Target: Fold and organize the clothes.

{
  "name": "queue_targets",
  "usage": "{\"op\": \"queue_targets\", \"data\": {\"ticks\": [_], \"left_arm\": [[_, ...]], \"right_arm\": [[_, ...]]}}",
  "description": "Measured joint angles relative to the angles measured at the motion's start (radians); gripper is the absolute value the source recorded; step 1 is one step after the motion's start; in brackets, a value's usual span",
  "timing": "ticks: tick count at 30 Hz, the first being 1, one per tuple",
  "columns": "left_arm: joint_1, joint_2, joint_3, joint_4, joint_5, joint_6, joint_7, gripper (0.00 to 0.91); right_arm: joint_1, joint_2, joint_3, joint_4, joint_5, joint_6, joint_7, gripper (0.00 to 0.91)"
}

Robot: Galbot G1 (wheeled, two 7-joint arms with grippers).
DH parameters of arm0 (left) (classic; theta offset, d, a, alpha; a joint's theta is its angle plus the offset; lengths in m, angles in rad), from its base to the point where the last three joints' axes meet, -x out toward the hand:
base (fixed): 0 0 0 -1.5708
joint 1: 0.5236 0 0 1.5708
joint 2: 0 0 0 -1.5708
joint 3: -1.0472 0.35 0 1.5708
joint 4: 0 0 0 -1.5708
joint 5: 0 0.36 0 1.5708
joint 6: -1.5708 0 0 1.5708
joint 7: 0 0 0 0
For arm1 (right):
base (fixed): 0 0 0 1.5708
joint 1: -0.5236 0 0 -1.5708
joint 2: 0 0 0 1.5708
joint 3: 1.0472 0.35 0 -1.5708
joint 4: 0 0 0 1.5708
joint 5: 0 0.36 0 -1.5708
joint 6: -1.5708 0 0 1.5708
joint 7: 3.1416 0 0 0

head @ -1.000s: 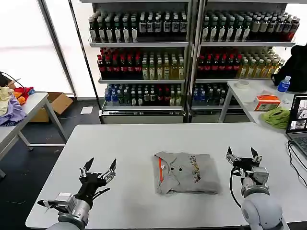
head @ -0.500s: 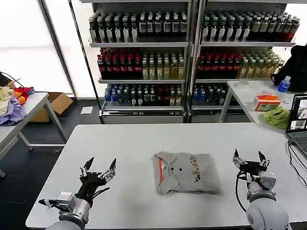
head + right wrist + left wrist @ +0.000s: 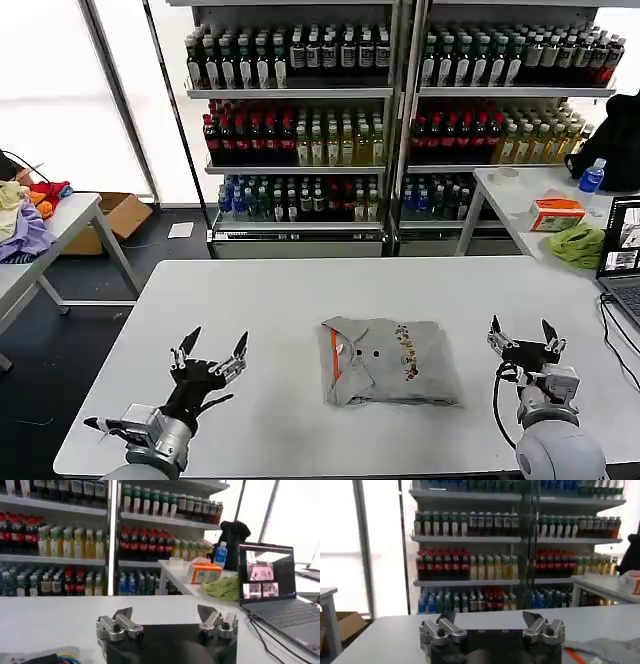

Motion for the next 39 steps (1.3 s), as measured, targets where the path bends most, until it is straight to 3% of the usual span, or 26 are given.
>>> {"op": "queue_targets", "data": {"ticks": [39], "left_arm": [[0.002,0.009,-0.007,-0.008,0.039,0.032,-0.016,0.907]], "right_arm": [[-0.002,0.006,-0.022,0.000,-0.018,-0.002,-0.001,0.907]]}}
